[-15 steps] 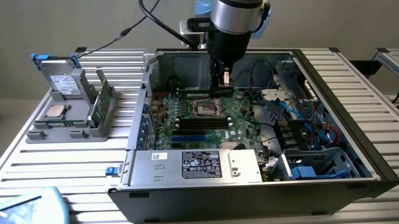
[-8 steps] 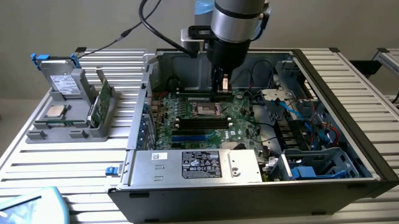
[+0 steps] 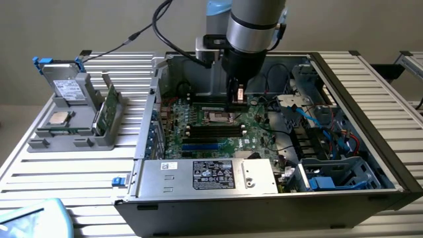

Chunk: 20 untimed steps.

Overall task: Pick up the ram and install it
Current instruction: 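Insert the ram into the slot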

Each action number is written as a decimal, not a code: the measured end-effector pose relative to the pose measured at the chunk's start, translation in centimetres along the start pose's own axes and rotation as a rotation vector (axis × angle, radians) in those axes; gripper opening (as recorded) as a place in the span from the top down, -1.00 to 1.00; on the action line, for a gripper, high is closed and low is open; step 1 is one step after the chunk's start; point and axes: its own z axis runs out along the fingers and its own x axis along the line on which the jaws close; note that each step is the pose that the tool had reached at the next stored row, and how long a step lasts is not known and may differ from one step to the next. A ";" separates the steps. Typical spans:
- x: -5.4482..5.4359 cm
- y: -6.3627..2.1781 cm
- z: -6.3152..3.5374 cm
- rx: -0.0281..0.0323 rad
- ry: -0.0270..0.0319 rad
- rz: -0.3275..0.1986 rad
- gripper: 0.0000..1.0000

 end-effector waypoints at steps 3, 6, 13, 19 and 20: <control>-0.3 -0.02 0.52 -0.0013 0.0010 0.000 0.71; -0.7 -0.04 0.88 -0.0045 0.0061 0.001 0.71; -1.8 -0.03 1.30 -0.0200 0.0394 -0.002 0.71; -1.9 0.12 2.11 -0.0212 0.0537 -0.022 0.71; -1.9 0.20 2.29 -0.0217 0.0542 -0.028 0.71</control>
